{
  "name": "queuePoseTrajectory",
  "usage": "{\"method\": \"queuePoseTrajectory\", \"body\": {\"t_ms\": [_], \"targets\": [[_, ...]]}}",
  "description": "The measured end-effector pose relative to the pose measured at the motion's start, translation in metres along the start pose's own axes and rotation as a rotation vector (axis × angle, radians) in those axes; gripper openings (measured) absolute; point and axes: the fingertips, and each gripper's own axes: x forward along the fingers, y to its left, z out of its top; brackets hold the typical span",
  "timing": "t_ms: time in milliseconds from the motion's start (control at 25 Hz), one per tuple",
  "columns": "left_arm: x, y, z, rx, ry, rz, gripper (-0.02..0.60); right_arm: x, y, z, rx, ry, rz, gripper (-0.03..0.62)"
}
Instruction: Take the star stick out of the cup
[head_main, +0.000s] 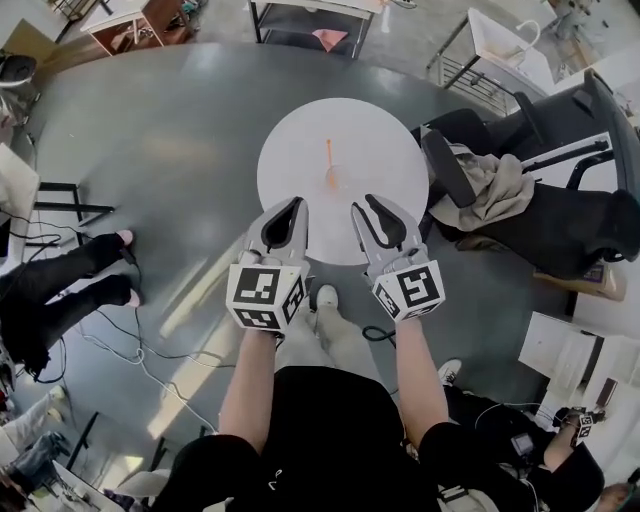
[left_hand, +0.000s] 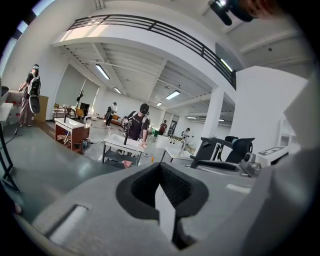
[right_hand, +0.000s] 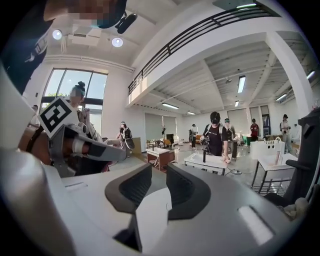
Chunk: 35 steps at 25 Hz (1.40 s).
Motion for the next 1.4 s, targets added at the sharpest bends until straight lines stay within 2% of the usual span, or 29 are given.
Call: {"method": "queuePoseTrajectory", "body": {"t_ms": [160,320,520,880,1160,1280,1400], "targets": [[0.005,0.012,-0.024,-0.007,0.028,0.018,0.003,0.022,-0.005,-0.023,-0.019,0.024,0.015,0.100],[0.006,0.021,-0.042,-0.026,0.050,0.031,0.003,0.048,-0.011,-0.044,0.014,0.052,0.015,0.109],[0.010,0.026,-0.064,-0.076,0.071,0.042,0.003,0.078,-0.019,-0.073,0.029,0.105,-0.029,0.110],[0.007,0.034,-0.076,-0.099,0.090,0.047,0.003,0.114,-0.035,-0.108,0.001,0.209,-0.077,0.110],[0.004,0.046,-0.078,-0.099,0.092,0.069,0.003,0.128,-0.038,-0.120,0.000,0.243,-0.101,0.107],[0.009,0.045,-0.080,-0.100,0.096,0.076,0.003,0.131,-0.046,-0.124,0.006,0.245,-0.109,0.097],[0.006,0.051,-0.080,-0.104,0.097,0.086,0.003,0.133,-0.046,-0.122,0.011,0.238,-0.128,0.027]]}}
